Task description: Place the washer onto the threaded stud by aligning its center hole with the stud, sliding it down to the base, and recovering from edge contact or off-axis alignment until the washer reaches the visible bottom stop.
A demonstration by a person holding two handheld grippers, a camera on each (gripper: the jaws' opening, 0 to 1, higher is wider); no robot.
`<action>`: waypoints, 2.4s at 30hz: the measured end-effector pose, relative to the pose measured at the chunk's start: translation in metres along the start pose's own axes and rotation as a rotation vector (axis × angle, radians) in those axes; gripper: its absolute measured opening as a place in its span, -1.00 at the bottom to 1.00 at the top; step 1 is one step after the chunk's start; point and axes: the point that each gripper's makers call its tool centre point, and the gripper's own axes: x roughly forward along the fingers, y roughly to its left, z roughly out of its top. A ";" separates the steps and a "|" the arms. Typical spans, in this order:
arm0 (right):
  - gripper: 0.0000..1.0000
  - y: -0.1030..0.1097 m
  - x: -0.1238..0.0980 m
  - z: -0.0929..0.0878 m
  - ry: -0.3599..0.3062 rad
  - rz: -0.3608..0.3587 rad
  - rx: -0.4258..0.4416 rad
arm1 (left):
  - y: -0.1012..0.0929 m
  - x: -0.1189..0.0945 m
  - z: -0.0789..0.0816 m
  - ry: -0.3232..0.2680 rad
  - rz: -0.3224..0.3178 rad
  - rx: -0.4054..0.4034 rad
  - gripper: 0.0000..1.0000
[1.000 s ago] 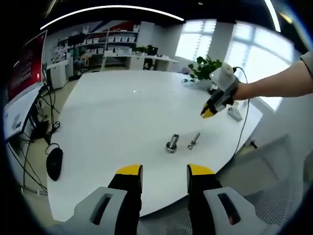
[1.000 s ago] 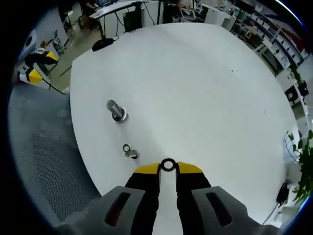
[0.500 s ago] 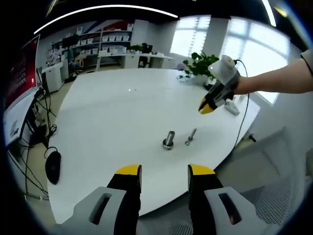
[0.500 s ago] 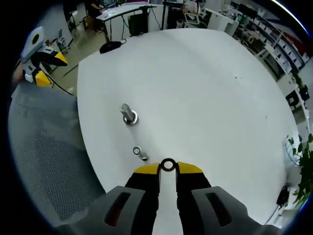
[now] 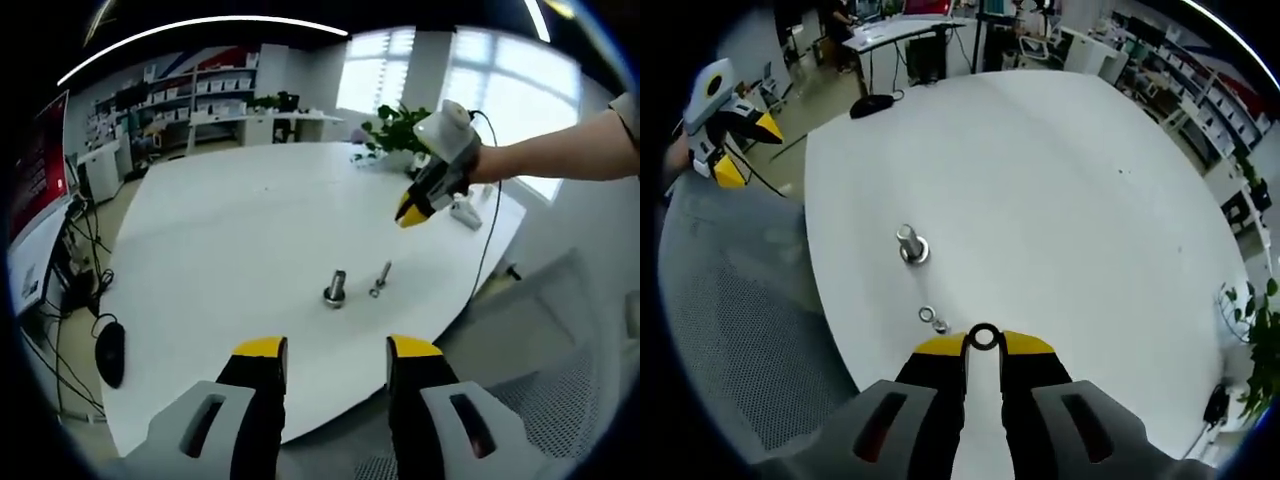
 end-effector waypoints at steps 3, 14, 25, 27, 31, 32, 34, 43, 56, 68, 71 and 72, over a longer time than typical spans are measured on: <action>-0.74 -0.002 -0.001 -0.001 -0.005 -0.002 0.000 | -0.006 -0.001 -0.004 0.008 -0.025 0.006 -0.18; -0.74 -0.003 -0.004 -0.003 -0.020 -0.001 -0.001 | -0.012 0.003 -0.001 -0.031 -0.043 0.027 -0.19; -0.74 0.000 -0.004 -0.003 -0.028 0.006 0.000 | -0.024 0.008 -0.004 -0.020 -0.113 0.010 -0.11; -0.74 0.000 -0.004 -0.003 -0.029 0.005 0.000 | -0.026 0.007 -0.002 -0.024 -0.113 0.009 -0.09; -0.74 0.000 -0.003 0.000 -0.032 0.004 -0.001 | -0.026 0.008 -0.004 -0.012 -0.112 0.026 -0.09; -0.74 0.000 -0.003 0.000 -0.033 0.003 -0.001 | -0.026 0.008 -0.005 -0.009 -0.110 0.027 -0.09; -0.74 0.000 -0.003 0.001 -0.032 0.003 -0.003 | -0.024 0.006 -0.002 -0.026 -0.099 0.028 -0.10; -0.74 0.000 -0.002 0.000 -0.017 0.003 -0.010 | -0.011 0.005 -0.005 -0.020 -0.056 -0.018 -0.15; -0.74 -0.003 -0.002 0.002 -0.008 0.002 -0.016 | -0.002 0.004 -0.007 -0.023 -0.032 -0.088 -0.16; -0.74 0.000 -0.003 0.011 0.001 0.010 -0.063 | -0.004 0.004 -0.009 -0.010 -0.038 -0.081 -0.16; -0.74 0.000 -0.005 0.015 -0.009 0.009 -0.065 | -0.003 0.004 -0.008 -0.019 -0.034 -0.089 -0.16; -0.74 0.001 -0.005 0.015 -0.009 0.008 -0.070 | -0.002 0.004 -0.008 -0.019 -0.032 -0.093 -0.16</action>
